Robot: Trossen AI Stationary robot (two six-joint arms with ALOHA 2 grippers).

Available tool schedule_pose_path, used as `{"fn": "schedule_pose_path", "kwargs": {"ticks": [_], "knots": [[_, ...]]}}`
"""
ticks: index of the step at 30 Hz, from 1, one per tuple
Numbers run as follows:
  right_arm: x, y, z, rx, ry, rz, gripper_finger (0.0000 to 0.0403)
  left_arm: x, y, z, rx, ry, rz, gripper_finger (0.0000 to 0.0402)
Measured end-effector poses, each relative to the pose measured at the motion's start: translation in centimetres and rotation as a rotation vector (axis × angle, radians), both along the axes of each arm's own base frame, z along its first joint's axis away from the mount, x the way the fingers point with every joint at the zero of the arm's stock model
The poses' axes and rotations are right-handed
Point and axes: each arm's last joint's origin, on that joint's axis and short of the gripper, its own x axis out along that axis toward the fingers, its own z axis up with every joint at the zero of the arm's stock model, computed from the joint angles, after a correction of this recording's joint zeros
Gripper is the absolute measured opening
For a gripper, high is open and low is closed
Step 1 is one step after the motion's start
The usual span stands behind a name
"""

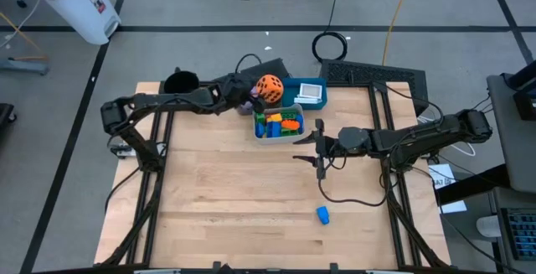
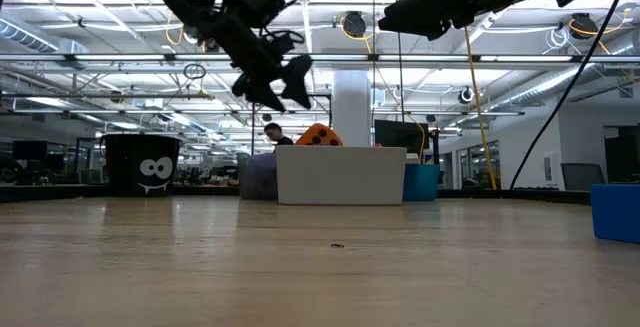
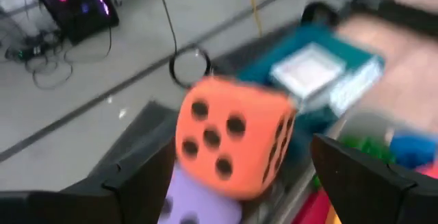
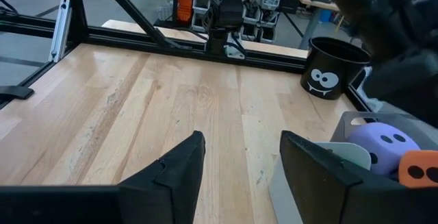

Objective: Pick & Place Toys
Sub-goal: Put the orange dice into the black bin, then put the blue game piece into the gray bin

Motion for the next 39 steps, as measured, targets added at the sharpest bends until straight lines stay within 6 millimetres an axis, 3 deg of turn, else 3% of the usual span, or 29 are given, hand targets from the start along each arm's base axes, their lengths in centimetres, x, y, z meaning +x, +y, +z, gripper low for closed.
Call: {"fn": "schedule_pose_path", "kwargs": {"ticks": [5, 9, 19, 26, 32, 39], "knots": [[0.0, 0.0, 0.0, 0.001, 0.0, 0.002, 0.0187, -1.0, -0.5, -1.4, -0.11, 0.154, -0.006, 0.0344], [0.0, 0.0, 0.1, 0.002, -0.006, 0.003, 0.0187, -0.9, -0.3, -3.7, -0.153, 0.242, 0.066, 0.0344], [0.1, 0.0, 0.3, 0.005, -0.031, 0.003, 0.0187, -0.4, 0.2, -6.5, -0.132, 0.328, 0.19, 0.0344], [0.1, 0.0, 0.4, 0.005, -0.038, 0.004, 0.0187, -1.7, -0.1, -6.1, -0.093, 0.436, 0.289, 0.0344], [0.1, 0.0, 0.4, 0.003, -0.037, 0.004, 0.0187, -2.2, -0.3, -4.8, -0.079, 0.405, 0.307, 0.0344], [0.0, 0.0, 0.1, 0.013, -0.015, 0.001, 0.0187, -2.7, -1.6, -1.9, -0.052, 0.313, 0.281, 0.0344]]}}
